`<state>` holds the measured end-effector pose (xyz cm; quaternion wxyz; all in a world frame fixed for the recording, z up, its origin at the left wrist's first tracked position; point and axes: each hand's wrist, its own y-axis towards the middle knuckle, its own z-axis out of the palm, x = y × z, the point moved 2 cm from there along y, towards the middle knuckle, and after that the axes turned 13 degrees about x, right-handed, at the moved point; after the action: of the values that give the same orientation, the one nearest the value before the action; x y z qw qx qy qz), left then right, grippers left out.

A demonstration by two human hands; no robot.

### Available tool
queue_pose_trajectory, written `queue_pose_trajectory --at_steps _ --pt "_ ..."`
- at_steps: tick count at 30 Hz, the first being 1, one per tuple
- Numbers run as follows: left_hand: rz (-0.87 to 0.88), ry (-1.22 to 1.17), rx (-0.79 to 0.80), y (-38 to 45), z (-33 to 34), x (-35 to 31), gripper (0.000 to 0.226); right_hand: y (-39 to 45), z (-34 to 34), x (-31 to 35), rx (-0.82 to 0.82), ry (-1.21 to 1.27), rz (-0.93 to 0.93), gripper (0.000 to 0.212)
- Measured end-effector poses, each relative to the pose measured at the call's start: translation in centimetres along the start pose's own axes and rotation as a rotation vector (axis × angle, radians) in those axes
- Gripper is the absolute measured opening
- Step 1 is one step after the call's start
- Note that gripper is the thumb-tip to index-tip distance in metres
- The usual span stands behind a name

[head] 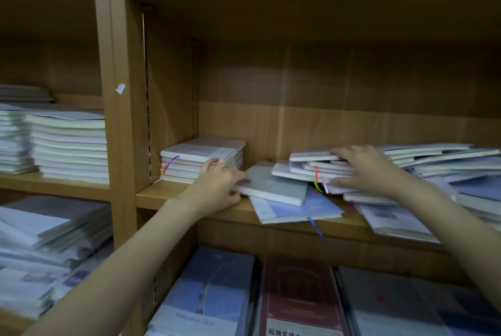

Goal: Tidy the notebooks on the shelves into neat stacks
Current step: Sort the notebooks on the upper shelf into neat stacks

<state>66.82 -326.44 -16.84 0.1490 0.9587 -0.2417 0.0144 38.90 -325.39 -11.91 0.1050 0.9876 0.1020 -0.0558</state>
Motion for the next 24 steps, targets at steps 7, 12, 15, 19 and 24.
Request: queue_pose_trajectory --at_steps 7,12,15,19,24 --pt "-0.03 0.085 0.067 0.6 -1.1 -0.2 0.039 -1.1 0.2 3.4 -0.205 -0.043 -0.11 0.059" --pt "-0.031 0.134 -0.107 -0.4 -0.7 0.4 0.035 -1.2 1.2 7.7 -0.051 0.116 -0.39 0.055" --pt "-0.078 -0.053 -0.252 -1.0 -0.2 0.8 0.037 -0.6 1.6 8.5 -0.066 0.083 -0.337 0.058" --pt "-0.081 -0.277 -0.398 -0.8 -0.1 0.4 0.034 -0.7 1.3 9.0 -0.083 0.045 -0.296 0.055" --pt "-0.013 -0.234 -0.435 -0.9 -0.1 -0.5 0.033 -0.5 2.1 9.3 -0.225 -0.173 -0.231 0.03"
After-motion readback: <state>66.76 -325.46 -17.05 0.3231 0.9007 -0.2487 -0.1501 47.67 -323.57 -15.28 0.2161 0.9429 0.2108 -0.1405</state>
